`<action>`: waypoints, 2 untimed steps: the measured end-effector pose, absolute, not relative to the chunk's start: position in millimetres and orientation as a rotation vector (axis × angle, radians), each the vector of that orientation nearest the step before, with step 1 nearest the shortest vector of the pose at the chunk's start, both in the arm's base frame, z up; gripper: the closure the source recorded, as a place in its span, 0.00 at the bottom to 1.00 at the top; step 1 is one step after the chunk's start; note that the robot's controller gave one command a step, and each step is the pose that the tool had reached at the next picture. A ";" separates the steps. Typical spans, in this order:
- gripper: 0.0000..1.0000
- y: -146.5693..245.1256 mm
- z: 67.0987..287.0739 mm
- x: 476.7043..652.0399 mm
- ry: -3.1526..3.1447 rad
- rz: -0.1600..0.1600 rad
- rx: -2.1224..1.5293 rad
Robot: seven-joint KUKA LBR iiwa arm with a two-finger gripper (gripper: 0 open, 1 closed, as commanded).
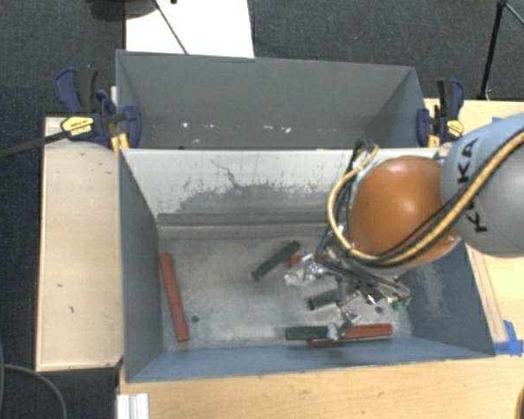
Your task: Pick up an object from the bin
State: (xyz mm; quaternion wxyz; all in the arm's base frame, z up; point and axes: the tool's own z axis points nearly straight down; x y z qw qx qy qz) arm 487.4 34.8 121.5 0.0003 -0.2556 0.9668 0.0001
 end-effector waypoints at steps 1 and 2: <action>1.00 -52.4 79.7 505.8 2.940 -0.018 -1.059; 1.00 -52.3 80.0 506.1 2.941 -0.018 -1.056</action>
Offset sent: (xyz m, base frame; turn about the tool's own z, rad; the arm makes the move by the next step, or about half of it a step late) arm 0.0000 0.0000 0.0000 0.0000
